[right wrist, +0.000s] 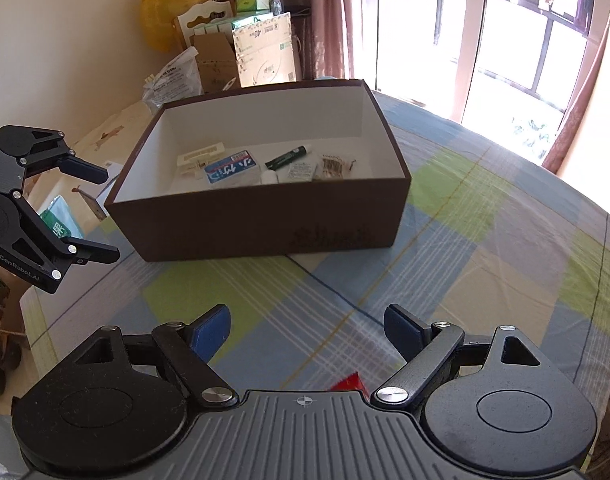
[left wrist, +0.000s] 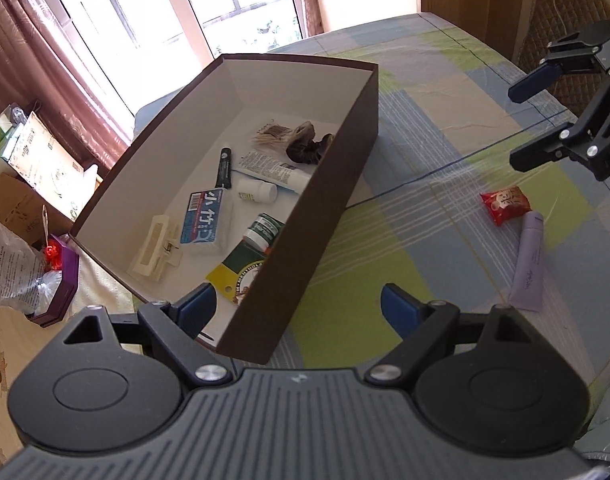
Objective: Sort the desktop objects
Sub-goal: 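Withdraw both tools from the box toward the lavender tube and red packet, then grasp the lavender tube with the left tool while the right tool grasps the red snack packet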
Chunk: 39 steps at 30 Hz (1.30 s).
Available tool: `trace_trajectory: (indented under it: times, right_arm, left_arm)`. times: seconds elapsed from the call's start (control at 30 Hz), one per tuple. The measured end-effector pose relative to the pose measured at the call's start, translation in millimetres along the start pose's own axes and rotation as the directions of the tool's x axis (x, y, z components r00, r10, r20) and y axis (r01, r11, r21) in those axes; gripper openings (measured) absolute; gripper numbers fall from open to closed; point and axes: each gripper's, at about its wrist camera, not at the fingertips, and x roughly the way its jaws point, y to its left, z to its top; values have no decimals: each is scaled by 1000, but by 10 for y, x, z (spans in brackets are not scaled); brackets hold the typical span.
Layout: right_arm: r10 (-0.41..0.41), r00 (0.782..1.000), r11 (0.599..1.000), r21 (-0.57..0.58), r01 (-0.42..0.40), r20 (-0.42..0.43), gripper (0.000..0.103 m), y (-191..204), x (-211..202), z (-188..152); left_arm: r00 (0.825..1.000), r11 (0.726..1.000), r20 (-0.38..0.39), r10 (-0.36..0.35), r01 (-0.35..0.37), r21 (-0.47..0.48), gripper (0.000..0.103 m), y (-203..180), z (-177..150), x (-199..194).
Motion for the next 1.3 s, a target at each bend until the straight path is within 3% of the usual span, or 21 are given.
trace_trajectory:
  times: [0.37, 0.6, 1.07, 1.23, 1.3]
  right_arm:
    - [-50, 994, 991, 118, 61, -93, 89, -270, -217, -954]
    - [-54, 990, 968, 238, 84, -133, 89, -389, -231, -1379]
    - [-69, 986, 931, 344, 118, -149, 89, -696, -230, -1693]
    - [-68, 985, 926, 358, 122, -159, 89, -812, -234, -1750]
    - [-69, 984, 923, 363, 125, -163, 89, -846, -232, -1767]
  left_arm:
    - [996, 996, -18, -91, 91, 0, 87, -671, -224, 139]
    - [991, 991, -20, -136, 136, 16, 87, -1074, -290, 315]
    - [964, 955, -18, -266, 266, 131, 85, -1692, -249, 625]
    - [949, 933, -29, -315, 315, 175, 69, -1835, -137, 791]
    - [943, 926, -32, -331, 331, 182, 68, -1870, -79, 861]
